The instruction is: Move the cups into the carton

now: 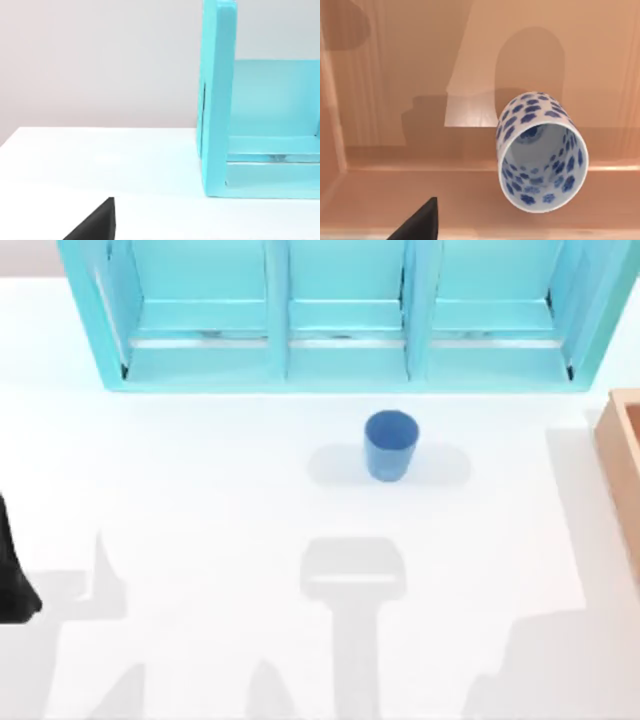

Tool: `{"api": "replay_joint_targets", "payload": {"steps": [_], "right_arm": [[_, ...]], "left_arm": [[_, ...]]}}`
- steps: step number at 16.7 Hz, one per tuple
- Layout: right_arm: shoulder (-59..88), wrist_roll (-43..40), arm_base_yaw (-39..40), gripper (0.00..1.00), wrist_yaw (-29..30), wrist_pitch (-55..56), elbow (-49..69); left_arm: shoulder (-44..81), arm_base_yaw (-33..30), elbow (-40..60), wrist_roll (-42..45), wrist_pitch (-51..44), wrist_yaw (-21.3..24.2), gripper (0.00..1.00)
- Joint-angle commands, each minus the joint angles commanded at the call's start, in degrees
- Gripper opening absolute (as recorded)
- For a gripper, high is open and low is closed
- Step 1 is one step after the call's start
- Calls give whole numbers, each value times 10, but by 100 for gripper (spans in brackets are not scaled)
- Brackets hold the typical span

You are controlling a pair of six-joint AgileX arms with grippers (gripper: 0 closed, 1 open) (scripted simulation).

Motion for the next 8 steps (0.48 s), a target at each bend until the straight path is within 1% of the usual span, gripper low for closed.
{"api": "replay_joint_targets", "payload": {"steps": [5,8], "right_arm": [[1,-1,-2,100,0,-120,123],[-2,-1,-2,100,0,-160,164]], "left_arm": [[0,0,0,0,0,0,100],[0,0,0,0,0,0,100]]}}
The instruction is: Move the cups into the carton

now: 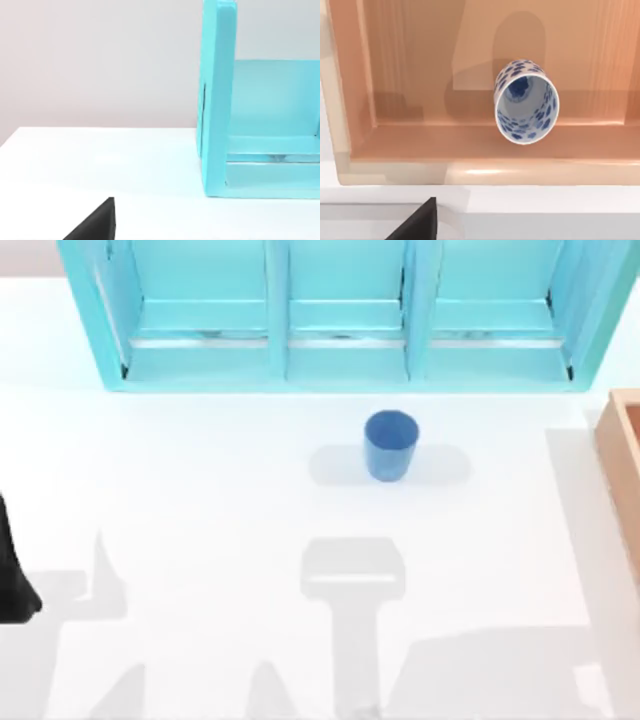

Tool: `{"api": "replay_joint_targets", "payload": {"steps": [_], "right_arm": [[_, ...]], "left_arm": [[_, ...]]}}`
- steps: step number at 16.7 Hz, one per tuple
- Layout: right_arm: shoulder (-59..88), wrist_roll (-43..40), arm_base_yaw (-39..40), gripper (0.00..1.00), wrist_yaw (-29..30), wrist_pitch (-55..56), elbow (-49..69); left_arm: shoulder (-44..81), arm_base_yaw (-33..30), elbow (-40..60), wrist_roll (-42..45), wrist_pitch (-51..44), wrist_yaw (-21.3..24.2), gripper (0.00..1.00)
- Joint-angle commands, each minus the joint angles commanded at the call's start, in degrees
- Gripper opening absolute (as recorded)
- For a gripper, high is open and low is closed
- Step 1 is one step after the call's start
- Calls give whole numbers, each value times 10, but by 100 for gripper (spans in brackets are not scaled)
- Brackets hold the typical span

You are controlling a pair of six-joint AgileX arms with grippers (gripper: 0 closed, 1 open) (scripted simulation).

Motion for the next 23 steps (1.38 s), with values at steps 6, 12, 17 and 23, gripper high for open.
{"api": "replay_joint_targets", "payload": {"steps": [6,12,17,23], "right_arm": [[7,7,8,100,1,0,7],[142,161,171,100,19,1,160],[330,353,380,100,45,4,355],[533,533,547,100,66,22,565]], "left_arm": [[0,0,0,0,0,0,100],[0,0,0,0,0,0,100],[0,0,0,0,0,0,100],[0,0,0,0,0,0,100]]}}
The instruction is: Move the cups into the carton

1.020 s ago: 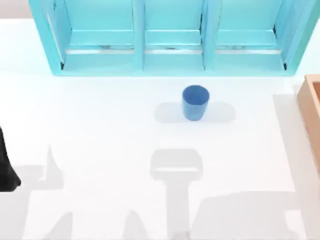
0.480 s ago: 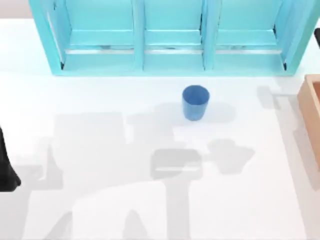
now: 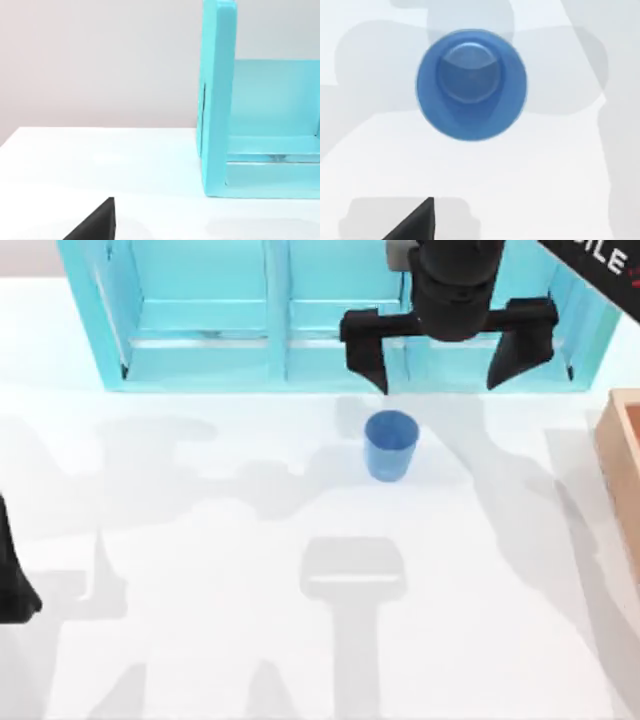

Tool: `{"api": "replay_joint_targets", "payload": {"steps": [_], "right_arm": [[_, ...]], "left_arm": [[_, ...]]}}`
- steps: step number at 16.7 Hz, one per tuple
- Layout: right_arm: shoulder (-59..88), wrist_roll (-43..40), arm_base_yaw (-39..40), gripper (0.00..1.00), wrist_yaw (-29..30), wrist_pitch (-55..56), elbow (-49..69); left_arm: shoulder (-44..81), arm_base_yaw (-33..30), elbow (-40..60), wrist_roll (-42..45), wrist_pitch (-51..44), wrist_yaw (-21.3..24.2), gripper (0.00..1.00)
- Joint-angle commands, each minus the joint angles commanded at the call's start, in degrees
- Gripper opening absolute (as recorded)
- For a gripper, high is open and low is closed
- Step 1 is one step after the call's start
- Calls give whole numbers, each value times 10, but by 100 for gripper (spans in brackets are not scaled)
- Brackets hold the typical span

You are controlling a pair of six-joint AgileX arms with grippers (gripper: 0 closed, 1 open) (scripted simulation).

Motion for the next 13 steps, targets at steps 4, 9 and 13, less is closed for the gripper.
{"api": "replay_joint_targets", "payload": {"steps": [4,9,13], "right_arm": [[72,62,46,100,5,17,83],[83,70,52,100,6,20,96],[84,68,49,100,5,42,73]], "left_arm": [[0,0,0,0,0,0,100],[0,0,0,0,0,0,100],[0,0,0,0,0,0,100]]}}
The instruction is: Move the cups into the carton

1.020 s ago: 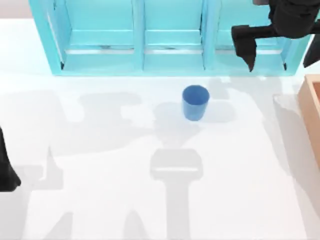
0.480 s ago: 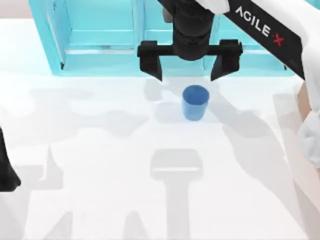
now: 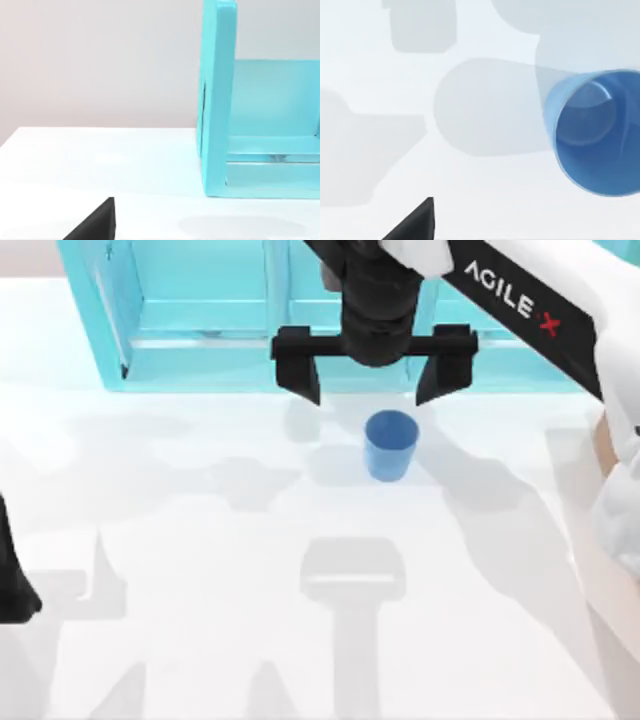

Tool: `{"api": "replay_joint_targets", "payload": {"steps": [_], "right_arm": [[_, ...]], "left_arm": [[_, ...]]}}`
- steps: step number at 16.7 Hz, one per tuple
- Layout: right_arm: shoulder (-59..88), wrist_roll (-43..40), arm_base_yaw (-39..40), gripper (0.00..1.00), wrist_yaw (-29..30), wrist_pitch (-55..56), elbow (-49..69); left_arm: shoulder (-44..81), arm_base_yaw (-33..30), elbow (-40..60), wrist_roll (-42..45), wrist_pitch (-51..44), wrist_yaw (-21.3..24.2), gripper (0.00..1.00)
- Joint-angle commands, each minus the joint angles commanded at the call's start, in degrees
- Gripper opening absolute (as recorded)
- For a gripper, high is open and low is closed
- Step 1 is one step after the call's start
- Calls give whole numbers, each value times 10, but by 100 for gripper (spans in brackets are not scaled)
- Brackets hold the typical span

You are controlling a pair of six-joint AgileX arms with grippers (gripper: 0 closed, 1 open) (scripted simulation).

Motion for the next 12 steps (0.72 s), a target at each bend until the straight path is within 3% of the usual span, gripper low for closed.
{"api": "replay_joint_targets", "payload": {"steps": [7,12], "right_arm": [[19,-8,-8,100,-1,165,-140],[21,-9,-9,100,-1,184,-159]], "left_arm": [[0,0,0,0,0,0,100],[0,0,0,0,0,0,100]]}}
